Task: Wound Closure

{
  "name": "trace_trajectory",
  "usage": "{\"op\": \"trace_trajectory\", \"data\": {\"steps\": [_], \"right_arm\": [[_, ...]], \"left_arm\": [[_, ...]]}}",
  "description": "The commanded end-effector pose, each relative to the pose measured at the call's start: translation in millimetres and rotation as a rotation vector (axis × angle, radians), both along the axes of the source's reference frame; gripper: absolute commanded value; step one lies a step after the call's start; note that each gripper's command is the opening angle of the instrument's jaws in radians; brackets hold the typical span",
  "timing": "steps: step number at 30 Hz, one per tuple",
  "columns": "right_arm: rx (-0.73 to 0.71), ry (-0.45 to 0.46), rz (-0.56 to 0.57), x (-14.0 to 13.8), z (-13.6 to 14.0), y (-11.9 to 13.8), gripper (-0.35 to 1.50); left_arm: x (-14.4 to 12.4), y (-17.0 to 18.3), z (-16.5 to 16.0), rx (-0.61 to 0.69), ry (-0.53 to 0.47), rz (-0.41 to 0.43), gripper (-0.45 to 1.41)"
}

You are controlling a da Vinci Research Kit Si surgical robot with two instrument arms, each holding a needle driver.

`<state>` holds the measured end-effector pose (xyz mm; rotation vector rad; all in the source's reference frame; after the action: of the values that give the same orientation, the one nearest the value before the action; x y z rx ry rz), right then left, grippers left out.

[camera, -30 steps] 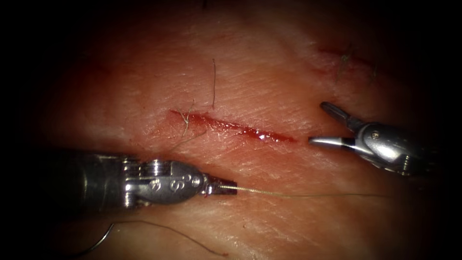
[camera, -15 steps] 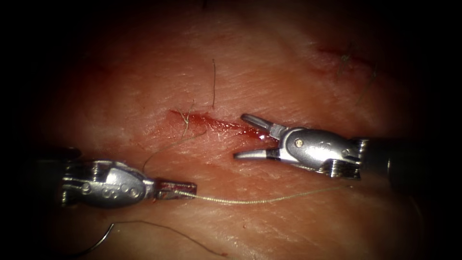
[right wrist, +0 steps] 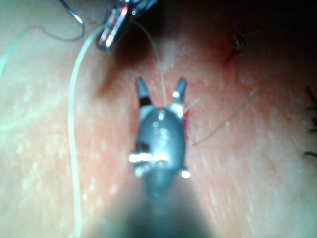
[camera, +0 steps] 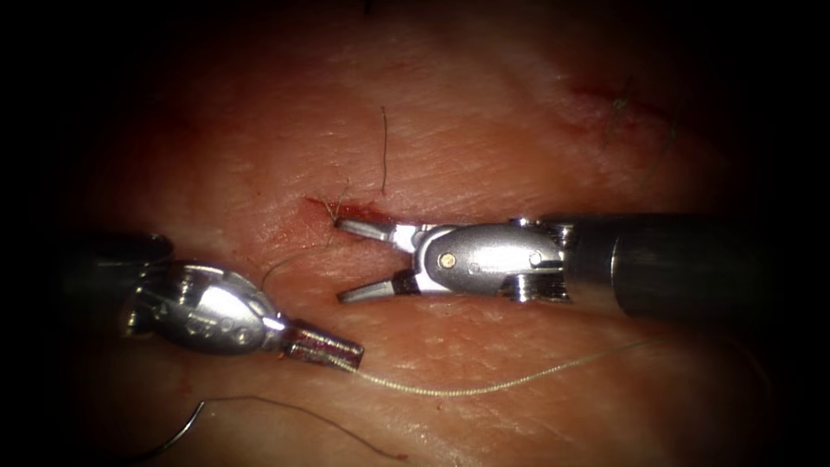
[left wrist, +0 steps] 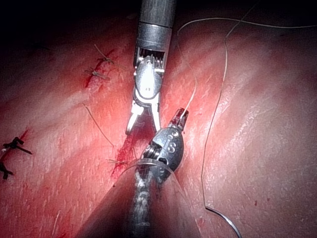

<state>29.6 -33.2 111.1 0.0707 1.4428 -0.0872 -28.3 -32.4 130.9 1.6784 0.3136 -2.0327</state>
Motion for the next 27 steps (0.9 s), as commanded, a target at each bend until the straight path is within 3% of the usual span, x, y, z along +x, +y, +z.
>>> {"op": "trace_trajectory", "data": {"steps": [1, 27], "right_arm": [[-0.006, 0.000, -0.015, 1.6, 0.1, -0.4, 1.04], [-0.098, 0.009, -0.062, 7.3, 0.2, -1.7, 1.04]], "left_arm": [[-0.5, -0.4, 0.8, 0.003, 0.008, -0.002, -0.45], [0.0, -1.3, 0.4, 0.016, 0.055, -0.014, -0.45]]}}
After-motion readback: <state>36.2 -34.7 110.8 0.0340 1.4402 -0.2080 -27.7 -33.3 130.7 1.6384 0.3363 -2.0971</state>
